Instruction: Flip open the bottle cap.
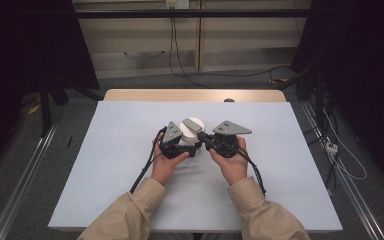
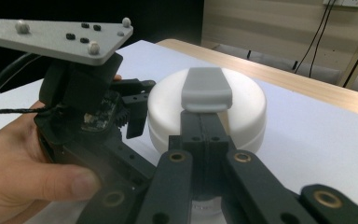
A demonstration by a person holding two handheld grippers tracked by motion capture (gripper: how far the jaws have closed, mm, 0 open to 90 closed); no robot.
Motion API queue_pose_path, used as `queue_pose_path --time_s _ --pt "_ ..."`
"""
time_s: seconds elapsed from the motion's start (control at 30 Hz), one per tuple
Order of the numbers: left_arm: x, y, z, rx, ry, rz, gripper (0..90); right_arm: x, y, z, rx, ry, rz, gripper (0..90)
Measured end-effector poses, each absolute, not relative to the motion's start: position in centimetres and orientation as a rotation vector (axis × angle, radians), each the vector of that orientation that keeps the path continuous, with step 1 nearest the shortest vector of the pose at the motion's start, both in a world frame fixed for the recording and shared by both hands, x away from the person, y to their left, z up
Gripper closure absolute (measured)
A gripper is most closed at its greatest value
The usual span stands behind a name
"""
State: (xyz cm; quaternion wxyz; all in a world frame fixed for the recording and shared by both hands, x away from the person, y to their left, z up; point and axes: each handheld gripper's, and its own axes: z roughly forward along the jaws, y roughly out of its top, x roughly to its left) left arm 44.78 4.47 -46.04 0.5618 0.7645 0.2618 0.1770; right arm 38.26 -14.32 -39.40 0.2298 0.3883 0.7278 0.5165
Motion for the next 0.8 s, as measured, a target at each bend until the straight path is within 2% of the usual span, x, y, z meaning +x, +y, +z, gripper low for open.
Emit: queue_pose_path --time_s 0.8 --pt "44.7 4.4 -46.0 1.795 0.623 0.414 18.5 39.3 -13.7 -37.9 1.034 1.995 1.409 90.0"
